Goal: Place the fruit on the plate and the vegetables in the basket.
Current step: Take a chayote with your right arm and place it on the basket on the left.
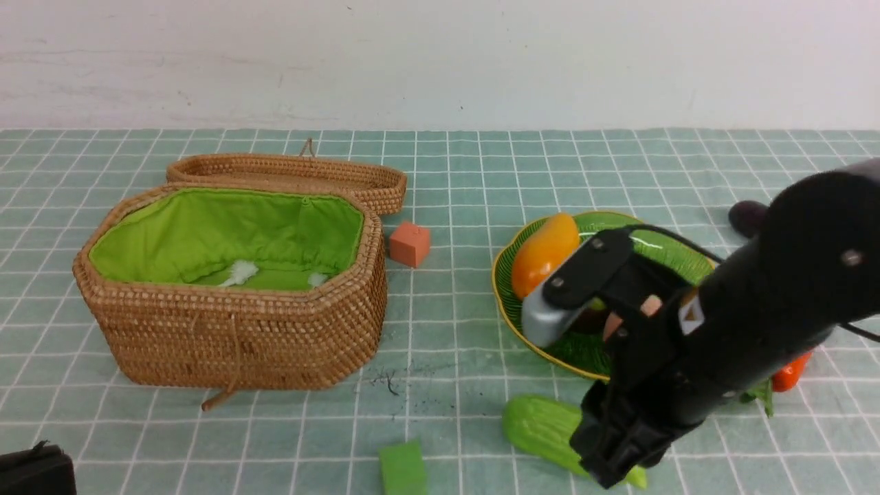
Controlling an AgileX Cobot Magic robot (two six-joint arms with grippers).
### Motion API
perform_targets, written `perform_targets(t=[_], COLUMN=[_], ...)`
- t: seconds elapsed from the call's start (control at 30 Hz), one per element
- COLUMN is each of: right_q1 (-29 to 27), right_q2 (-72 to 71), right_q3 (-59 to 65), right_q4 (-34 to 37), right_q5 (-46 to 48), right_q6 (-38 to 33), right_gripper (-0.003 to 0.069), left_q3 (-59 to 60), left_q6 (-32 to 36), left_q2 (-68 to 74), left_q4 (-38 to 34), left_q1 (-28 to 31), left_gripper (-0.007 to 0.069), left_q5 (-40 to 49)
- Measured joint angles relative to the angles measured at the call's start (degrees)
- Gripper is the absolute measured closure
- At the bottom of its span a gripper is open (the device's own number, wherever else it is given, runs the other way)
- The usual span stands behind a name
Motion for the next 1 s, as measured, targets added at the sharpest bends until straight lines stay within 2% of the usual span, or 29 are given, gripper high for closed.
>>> perform_targets(t=[0.17,0.27,0.37,0.47,0.6,0.8,0.87,1.0], right_q1=[0.6,0.6,0.6,0.6,0.6,1.09,1.97,2.64], right_q2=[6.58,10.09,13.17,15.61,17.79,16.62,14.36,12.82], right_q3=[0.0,0.0,0.0,0.0,-0.09,-2.96,-8.25,-22.08], right_q4=[-4.84,-7.5,-9.04,-9.75,-9.75,-8.26,-6.09,0.37], right_q5=[-5.96,-8.93,-10.8,-11.73,-11.65,-6.8,-3.64,-3.68], right_q6=[-0.07,-1.25,-1.75,-1.87,-1.93,-1.83,-1.77,-2.89], right_gripper=[0.0144,0.0088,0.0081,0.0105,0.0222,0.0221,0.0221,0.0221], left_q3=[0.0,0.0,0.07,0.17,0.28,0.28,0.28,0.28], left_q6=[-0.06,-0.06,-0.06,-0.06,-0.06,-0.06,-0.06,-0.06], left_q2=[0.0,0.0,0.0,0.0,0.0,0.0,0.0,0.0], left_q4=[0.0,0.0,-0.13,-0.19,-0.37,-0.37,-0.37,-0.42], left_q1=[0.0,0.0,0.0,0.0,0.0,0.0,0.0,0.0], left_gripper=[0.0638,0.0638,0.0638,0.0638,0.0638,0.0638,0.0638,0.0638], left_q5=[-0.08,0.05,0.62,1.48,2.37,2.55,2.55,2.63])
